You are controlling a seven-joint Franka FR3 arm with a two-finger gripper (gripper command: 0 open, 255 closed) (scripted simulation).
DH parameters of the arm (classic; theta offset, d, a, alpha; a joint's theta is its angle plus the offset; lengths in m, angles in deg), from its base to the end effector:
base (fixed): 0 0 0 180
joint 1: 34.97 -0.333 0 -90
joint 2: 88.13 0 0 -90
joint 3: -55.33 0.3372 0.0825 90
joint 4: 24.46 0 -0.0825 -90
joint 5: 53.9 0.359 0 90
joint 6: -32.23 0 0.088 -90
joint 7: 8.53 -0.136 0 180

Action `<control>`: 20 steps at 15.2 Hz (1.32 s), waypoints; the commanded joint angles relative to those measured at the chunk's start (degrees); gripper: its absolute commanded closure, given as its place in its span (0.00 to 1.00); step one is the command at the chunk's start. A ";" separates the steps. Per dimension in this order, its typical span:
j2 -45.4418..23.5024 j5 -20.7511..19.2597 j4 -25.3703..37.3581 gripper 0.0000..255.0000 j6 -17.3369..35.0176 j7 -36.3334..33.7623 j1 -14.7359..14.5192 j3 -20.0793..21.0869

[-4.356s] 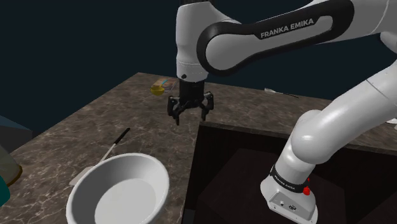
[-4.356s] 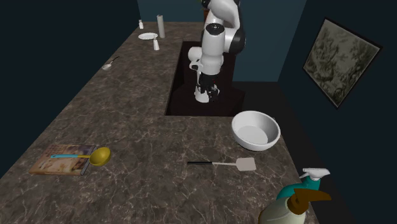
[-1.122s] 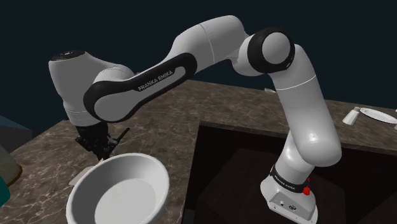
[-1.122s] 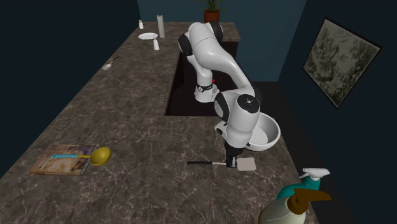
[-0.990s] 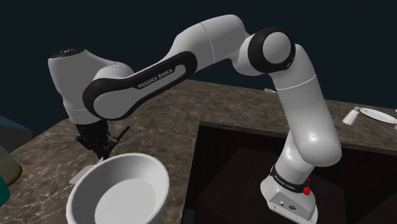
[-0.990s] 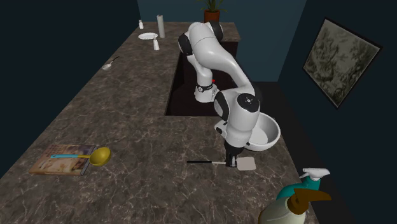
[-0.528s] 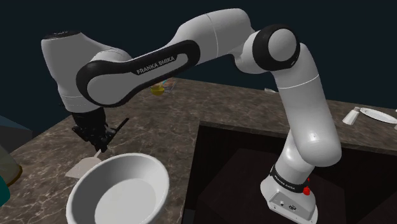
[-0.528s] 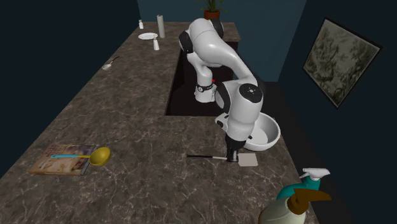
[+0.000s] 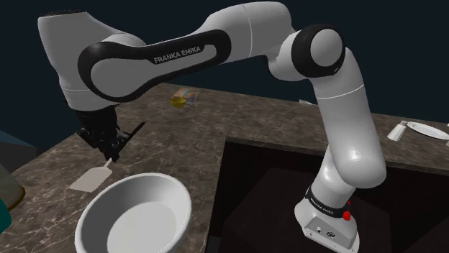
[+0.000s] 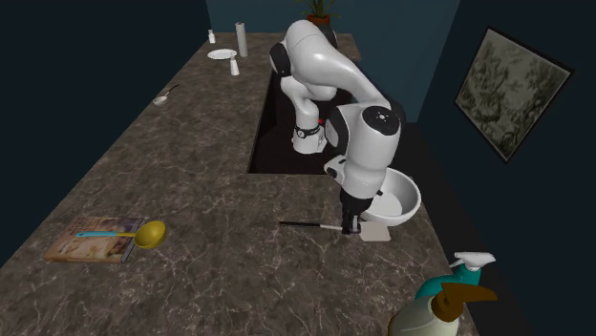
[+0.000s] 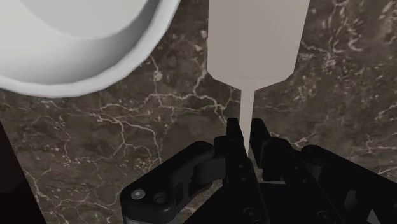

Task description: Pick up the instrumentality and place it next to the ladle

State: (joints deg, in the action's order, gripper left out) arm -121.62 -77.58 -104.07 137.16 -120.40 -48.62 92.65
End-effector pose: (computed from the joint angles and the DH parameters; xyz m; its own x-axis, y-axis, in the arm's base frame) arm 0.5270 0.4396 0.4133 0.5154 -0.8548 0.0602 -0.8565 -0.5162 0.0027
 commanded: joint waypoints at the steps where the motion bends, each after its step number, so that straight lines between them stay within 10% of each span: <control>1: 0.08 0.19 1.68 1.00 -1.67 0.31 -0.31 0.10; 5: 0.44 0.54 4.03 1.00 -4.21 0.78 -0.68 0.30; 20: 17.02 9.49 -18.33 1.00 5.71 19.64 21.24 -0.37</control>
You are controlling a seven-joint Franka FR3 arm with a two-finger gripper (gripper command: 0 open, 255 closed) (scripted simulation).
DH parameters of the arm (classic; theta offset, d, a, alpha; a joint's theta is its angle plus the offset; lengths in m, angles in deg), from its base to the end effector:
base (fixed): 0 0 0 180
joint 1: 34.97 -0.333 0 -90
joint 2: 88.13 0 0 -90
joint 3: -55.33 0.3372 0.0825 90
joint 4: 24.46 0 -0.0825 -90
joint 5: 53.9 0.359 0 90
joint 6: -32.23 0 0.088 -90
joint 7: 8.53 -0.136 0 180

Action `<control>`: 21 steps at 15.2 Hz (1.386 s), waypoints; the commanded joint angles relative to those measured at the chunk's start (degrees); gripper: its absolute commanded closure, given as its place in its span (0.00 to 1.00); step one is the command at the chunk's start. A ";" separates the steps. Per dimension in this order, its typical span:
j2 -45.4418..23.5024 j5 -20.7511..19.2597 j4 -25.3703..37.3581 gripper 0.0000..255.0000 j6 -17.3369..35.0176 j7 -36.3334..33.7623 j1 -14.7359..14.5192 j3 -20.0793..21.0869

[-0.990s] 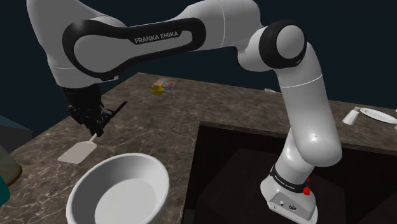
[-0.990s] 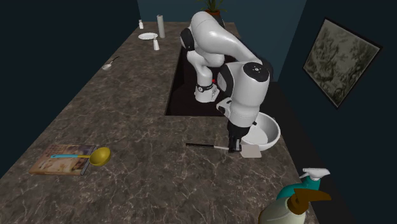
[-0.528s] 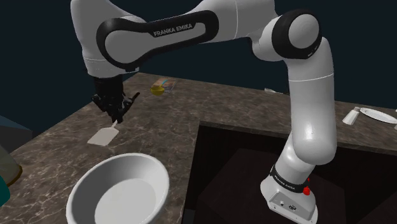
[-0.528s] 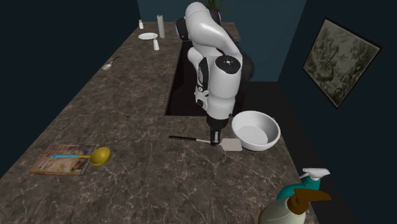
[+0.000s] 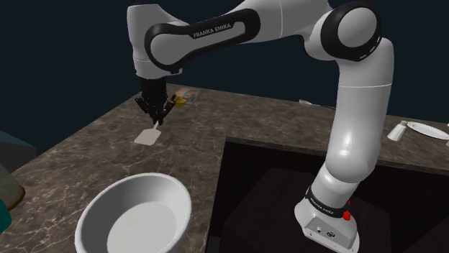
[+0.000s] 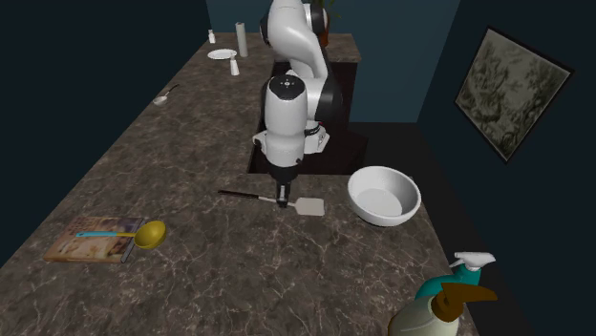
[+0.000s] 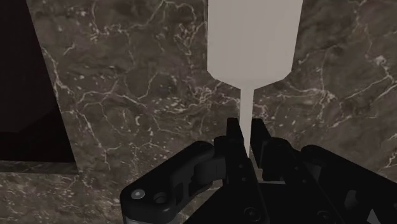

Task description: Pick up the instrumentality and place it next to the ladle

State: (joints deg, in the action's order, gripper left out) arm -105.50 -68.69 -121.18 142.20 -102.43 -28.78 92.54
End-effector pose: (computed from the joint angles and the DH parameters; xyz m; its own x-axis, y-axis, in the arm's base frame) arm 0.5563 0.2639 0.4498 0.5144 -0.8554 0.0607 -0.8571 -0.5152 0.0032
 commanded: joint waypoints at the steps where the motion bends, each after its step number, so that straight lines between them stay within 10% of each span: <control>1: 1.59 1.05 -1.99 1.00 1.05 3.09 2.51 -0.57; 21: 2.90 4.08 -2.44 1.00 3.23 29.23 19.35 -9.21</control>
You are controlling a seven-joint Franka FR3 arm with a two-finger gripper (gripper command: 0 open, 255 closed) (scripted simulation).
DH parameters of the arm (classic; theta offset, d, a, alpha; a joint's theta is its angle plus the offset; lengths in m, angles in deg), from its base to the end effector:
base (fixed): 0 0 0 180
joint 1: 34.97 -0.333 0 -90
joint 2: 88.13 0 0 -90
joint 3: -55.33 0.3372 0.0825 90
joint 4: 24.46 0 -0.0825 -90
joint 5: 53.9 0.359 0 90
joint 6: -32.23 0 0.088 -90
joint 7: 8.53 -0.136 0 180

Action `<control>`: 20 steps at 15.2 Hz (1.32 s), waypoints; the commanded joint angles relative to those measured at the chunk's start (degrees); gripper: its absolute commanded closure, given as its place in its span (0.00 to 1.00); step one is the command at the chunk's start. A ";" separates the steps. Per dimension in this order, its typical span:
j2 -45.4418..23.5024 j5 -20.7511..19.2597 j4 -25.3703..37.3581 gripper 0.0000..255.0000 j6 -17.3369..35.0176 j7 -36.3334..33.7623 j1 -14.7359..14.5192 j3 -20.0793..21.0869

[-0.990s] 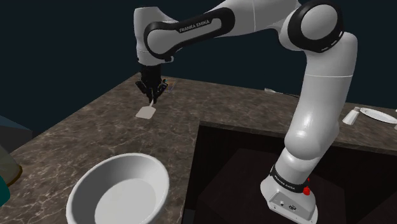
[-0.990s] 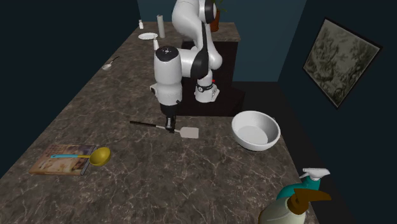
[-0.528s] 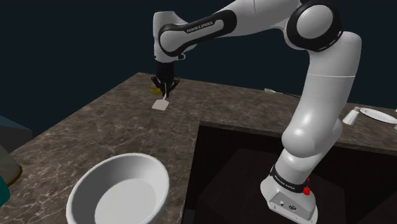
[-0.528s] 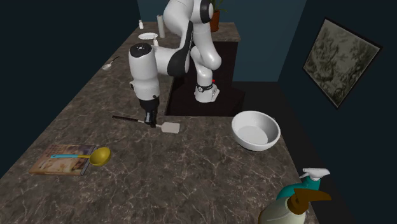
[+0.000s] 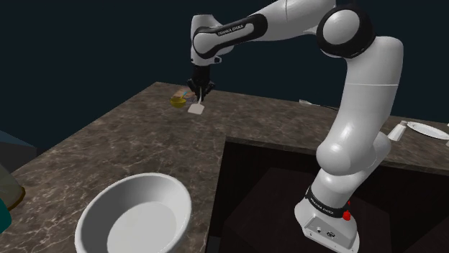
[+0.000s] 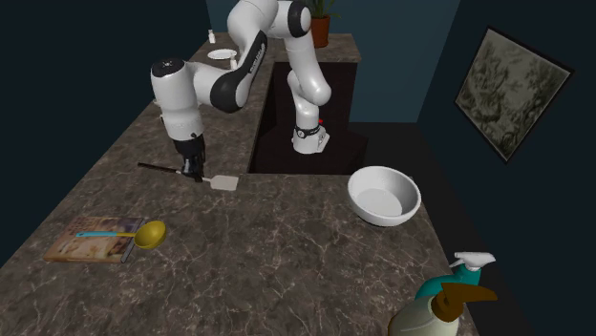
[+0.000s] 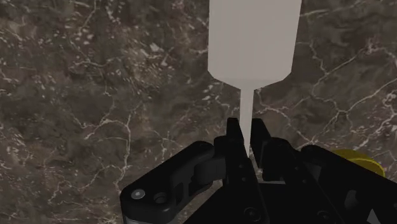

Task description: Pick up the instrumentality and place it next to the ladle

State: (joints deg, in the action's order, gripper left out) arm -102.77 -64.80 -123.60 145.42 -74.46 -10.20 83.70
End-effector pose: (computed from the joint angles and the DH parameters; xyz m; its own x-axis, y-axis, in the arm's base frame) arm 0.6116 -0.0012 0.4489 0.5143 -0.8555 0.0599 -0.8572 -0.5150 0.0032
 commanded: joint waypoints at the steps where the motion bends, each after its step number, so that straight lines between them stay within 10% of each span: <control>1: -0.36 0.09 0.70 1.00 -0.14 2.39 1.41 -0.81; 20: -6.04 -3.30 -5.06 1.00 10.78 1.80 1.89 -2.79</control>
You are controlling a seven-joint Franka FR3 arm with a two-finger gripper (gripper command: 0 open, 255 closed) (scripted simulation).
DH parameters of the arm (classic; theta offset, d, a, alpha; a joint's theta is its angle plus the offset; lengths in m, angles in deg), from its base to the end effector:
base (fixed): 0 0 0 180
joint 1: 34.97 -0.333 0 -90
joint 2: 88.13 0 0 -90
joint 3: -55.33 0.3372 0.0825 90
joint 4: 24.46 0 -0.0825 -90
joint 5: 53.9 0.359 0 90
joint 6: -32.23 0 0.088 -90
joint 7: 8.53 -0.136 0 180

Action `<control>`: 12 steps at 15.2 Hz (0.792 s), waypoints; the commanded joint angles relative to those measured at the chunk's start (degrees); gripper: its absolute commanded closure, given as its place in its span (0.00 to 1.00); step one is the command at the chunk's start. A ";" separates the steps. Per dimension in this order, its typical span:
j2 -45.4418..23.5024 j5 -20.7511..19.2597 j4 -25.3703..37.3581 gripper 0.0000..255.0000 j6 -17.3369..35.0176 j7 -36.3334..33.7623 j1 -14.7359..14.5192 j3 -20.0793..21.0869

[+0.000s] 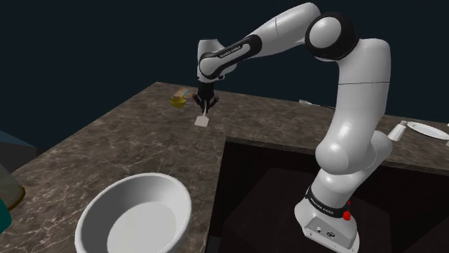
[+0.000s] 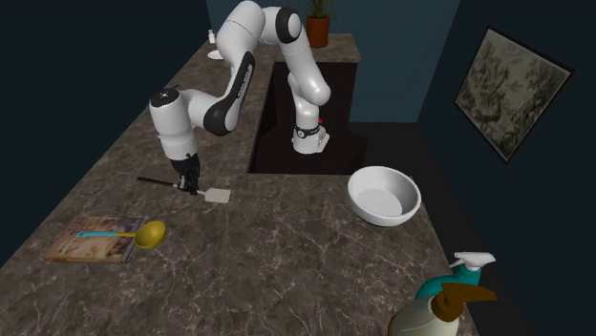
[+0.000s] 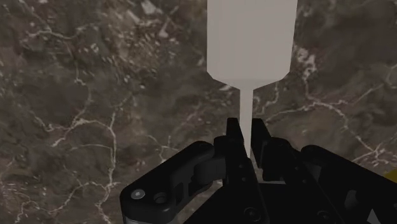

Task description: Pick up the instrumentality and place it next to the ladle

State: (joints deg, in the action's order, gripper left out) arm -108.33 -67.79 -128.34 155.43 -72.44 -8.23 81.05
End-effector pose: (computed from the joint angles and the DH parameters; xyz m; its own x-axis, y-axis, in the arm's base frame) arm 0.6220 -0.0478 0.3698 0.5154 -0.8549 0.0599 -0.8565 -0.5161 0.0035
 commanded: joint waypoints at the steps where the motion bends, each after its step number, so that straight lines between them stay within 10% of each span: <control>1: -0.85 -0.56 -0.61 1.00 1.39 -0.39 -0.15 -0.24; 11: -1.79 -1.18 -1.29 1.00 2.89 -0.85 -0.33 -0.53; 12: -1.79 -1.18 -1.29 0.00 2.89 -0.85 -0.33 -0.53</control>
State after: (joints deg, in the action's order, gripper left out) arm -110.11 -68.97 -129.63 158.32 -73.29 -8.56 80.52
